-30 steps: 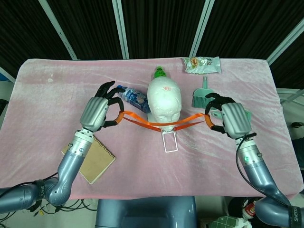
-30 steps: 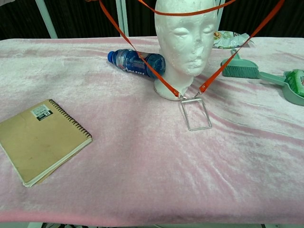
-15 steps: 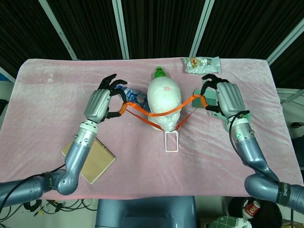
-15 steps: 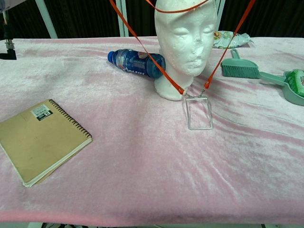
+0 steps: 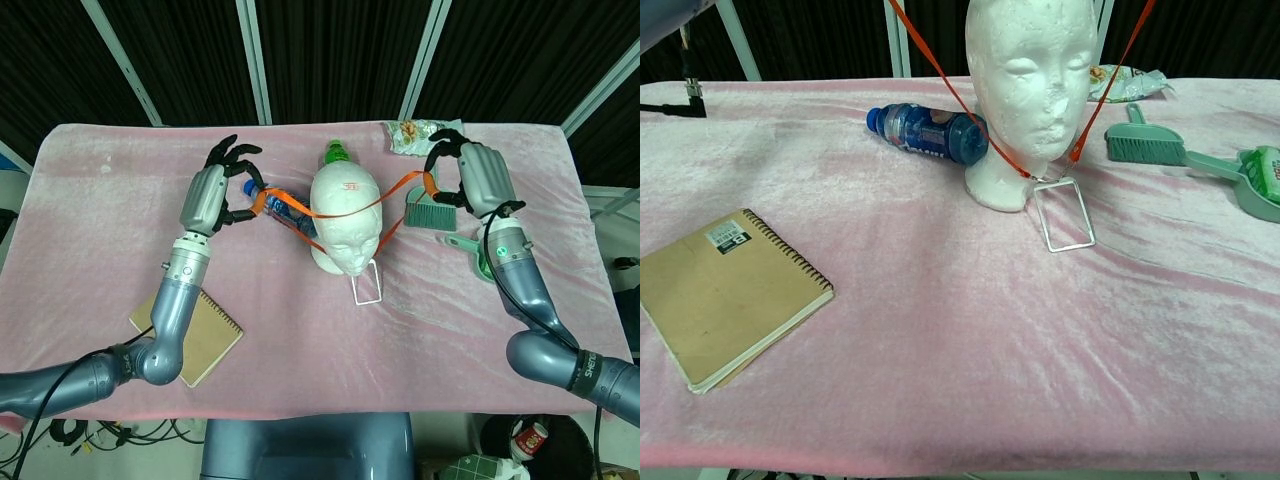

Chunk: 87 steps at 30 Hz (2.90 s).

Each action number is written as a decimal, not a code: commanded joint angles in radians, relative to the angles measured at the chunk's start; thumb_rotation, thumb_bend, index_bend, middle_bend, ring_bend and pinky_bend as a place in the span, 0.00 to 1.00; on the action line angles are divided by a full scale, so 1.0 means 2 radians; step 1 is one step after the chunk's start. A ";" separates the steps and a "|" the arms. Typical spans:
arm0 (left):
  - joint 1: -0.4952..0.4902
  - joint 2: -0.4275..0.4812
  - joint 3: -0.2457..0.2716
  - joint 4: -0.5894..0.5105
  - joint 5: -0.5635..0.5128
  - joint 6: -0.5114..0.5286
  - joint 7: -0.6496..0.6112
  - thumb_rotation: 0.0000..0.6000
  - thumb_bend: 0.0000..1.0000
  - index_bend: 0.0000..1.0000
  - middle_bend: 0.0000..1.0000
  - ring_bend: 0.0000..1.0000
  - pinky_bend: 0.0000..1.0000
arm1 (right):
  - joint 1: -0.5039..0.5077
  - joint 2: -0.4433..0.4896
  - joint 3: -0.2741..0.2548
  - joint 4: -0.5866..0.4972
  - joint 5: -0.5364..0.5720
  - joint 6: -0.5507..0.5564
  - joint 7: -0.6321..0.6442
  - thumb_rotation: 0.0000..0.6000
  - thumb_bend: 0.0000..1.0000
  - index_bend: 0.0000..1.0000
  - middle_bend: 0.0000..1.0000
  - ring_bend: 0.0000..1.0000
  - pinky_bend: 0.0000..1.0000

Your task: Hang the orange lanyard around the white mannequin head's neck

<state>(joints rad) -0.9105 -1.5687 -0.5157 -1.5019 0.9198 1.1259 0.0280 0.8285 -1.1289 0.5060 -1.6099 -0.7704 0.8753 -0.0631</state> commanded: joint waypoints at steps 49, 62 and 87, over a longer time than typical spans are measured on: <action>-0.133 -0.242 -0.008 0.557 0.030 -0.136 -0.178 1.00 0.44 0.58 0.23 0.00 0.04 | 0.183 -0.242 -0.042 0.484 0.048 -0.211 0.018 1.00 0.48 0.84 0.25 0.35 0.30; -0.133 -0.258 0.002 0.610 0.040 -0.159 -0.178 1.00 0.35 0.51 0.21 0.00 0.04 | 0.172 -0.250 -0.058 0.512 0.025 -0.259 0.029 1.00 0.36 0.66 0.18 0.30 0.26; -0.089 -0.169 0.020 0.451 0.076 -0.092 -0.131 1.00 0.04 0.22 0.06 0.00 0.00 | 0.094 -0.121 -0.029 0.371 -0.018 -0.211 0.102 1.00 0.11 0.15 0.08 0.24 0.22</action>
<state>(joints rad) -1.1162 -1.9466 -0.4755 -0.5342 1.0594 0.8840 -0.2660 1.0541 -1.4169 0.4422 -0.8220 -0.7993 0.4195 0.1281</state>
